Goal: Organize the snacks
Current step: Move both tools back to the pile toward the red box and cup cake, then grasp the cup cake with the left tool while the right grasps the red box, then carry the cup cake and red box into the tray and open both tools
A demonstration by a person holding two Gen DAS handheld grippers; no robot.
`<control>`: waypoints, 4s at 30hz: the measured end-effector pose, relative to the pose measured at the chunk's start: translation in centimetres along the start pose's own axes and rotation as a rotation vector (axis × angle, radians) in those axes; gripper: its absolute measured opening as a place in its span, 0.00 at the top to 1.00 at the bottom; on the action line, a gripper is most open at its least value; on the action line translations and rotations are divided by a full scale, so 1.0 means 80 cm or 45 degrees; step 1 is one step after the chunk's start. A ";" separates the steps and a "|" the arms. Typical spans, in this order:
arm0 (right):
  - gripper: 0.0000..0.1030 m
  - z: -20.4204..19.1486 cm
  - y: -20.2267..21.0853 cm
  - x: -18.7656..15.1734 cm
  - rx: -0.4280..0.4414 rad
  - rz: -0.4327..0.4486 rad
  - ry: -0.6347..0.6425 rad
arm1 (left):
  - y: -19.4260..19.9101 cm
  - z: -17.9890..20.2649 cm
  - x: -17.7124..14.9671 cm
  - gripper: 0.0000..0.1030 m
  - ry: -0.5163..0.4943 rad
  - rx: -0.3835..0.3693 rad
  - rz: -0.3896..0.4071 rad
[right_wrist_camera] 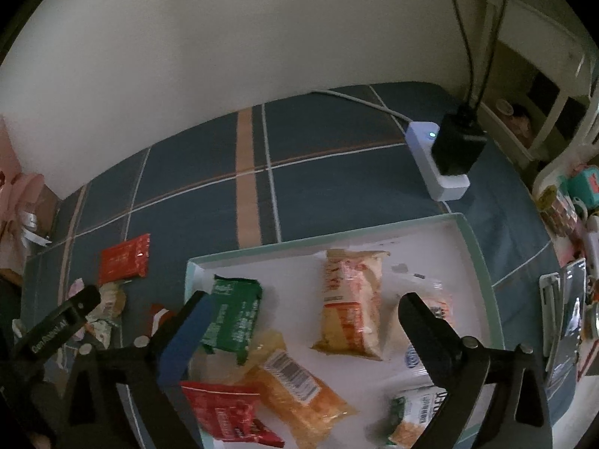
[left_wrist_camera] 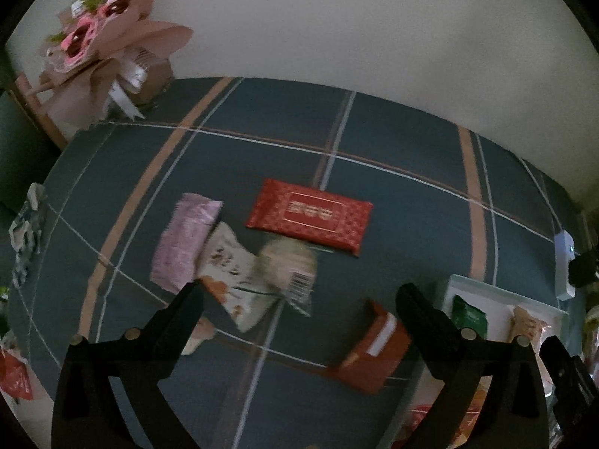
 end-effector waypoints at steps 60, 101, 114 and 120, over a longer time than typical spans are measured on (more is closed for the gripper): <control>0.59 -0.214 -0.041 -0.113 0.067 -0.209 0.305 | -0.052 -0.147 -0.074 0.70 0.424 -0.103 -0.279; 0.59 -0.201 -0.001 -0.158 0.117 -0.256 0.329 | -0.021 -0.142 -0.118 0.63 0.430 -0.188 -0.239; 0.59 -0.148 0.060 -0.111 0.132 -0.139 0.244 | 0.053 -0.092 -0.088 0.63 0.300 -0.257 -0.120; 0.59 -0.106 0.070 -0.096 0.114 -0.095 0.180 | 0.063 -0.032 -0.085 0.63 0.177 -0.314 -0.090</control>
Point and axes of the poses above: each gripper's, at about its wrist camera, not at the fingertips, and y roughly against the way its jaws point, z to its right, x to its top, the point moved 10 cm from there along -y, roughly the way its jaws point, and after that the axes turned 15 degrees about -x, right-handed, at the moved point
